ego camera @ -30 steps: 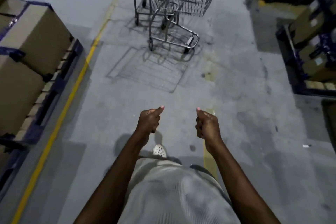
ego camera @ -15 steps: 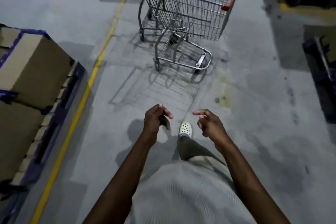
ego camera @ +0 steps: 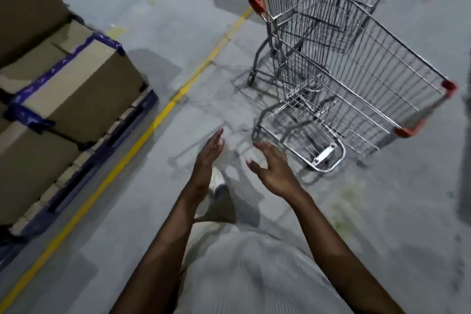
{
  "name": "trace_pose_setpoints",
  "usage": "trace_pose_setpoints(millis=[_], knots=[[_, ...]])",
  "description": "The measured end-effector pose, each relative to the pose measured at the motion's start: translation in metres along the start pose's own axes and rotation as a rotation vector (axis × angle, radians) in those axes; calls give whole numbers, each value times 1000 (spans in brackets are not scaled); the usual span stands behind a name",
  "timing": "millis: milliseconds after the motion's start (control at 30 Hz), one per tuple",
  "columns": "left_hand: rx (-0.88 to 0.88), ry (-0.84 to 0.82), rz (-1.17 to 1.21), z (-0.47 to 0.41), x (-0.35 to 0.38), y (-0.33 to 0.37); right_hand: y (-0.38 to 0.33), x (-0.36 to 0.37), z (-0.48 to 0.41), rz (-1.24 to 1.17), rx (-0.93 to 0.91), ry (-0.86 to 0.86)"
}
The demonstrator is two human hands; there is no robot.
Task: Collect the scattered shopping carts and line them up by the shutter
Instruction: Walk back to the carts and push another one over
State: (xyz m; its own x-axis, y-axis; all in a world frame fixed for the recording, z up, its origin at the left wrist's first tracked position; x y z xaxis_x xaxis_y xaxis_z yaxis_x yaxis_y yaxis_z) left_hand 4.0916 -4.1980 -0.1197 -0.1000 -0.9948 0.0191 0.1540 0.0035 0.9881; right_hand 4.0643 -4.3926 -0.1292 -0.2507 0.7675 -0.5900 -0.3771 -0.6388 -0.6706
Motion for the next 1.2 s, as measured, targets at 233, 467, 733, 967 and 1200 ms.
trace_pose_setpoints(millis=[233, 467, 733, 967, 1200], knots=[[23, -64, -54, -214, -9, 11, -57, -49, -185, 102, 59, 70], [207, -284, -302, -439, 0, 81, -147, -124, -299, -47, 85, 151], [732, -557, -853, -648, 60, 134, -169, -231, -443, -281, 106, 462], [977, -883, -1030, -774, 140, 168, -183, -280, -548, -532, 321, 586], [1341, -1399, -1081, -869, 253, 180, -199, -285, -648, -947, 591, 756]])
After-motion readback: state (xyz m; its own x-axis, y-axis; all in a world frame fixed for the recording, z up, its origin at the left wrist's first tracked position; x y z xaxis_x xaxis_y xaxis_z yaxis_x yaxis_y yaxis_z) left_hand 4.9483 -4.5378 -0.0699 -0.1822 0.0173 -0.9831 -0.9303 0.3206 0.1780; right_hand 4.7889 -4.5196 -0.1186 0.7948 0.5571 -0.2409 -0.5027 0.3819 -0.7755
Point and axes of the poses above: each hand's wrist, its own z-axis away from the middle knuckle, its own x-axis out of the palm, y = z × x, the point moved 2 cm from there along -z, towards the middle knuckle, and after that the axes turned 9 degrees about x, right-handed, at the moved point
